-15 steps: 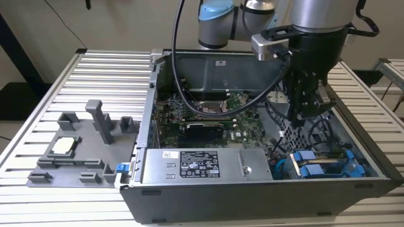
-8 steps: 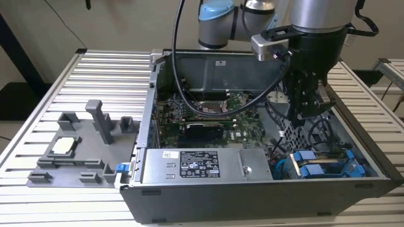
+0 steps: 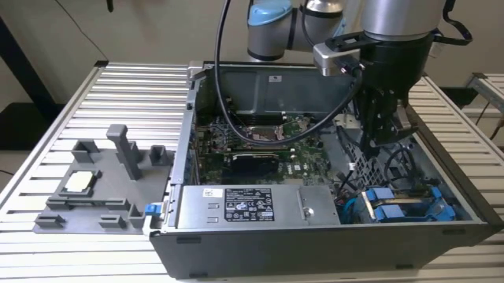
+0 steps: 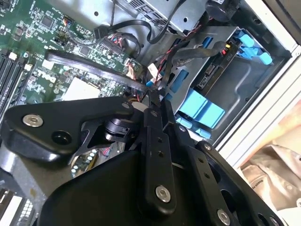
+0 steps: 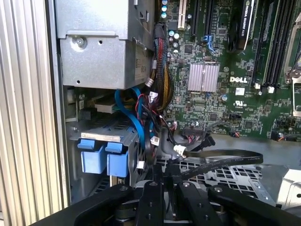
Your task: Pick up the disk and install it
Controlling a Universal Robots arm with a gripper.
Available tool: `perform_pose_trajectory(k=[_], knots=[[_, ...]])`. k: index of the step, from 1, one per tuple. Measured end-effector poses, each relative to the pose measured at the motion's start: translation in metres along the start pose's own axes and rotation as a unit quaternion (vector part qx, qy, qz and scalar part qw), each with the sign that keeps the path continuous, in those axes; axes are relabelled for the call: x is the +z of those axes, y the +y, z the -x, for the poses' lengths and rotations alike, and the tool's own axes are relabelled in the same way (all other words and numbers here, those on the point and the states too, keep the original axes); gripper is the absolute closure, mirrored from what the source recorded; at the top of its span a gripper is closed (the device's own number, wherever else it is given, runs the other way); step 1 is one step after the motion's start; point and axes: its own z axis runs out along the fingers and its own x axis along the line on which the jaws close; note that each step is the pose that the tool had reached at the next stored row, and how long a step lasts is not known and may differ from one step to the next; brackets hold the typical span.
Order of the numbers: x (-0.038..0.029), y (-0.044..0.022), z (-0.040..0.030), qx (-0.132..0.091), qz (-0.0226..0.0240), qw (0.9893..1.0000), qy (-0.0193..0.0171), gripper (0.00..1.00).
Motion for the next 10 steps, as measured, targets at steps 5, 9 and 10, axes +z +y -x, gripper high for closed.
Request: perform_pose_trajectory(k=[5, 9, 10], knots=[[0.0, 0.0, 0.0, -0.001, 0.0002, 1.0, 0.0047, 0.84], [0.0003, -0.0007, -0.0003, -0.001, 0.0002, 1.0, 0.0048, 0.84], [0.0006, -0.0014, -0.0006, -0.001, 0.0003, 1.0, 0.0048, 0.84]])
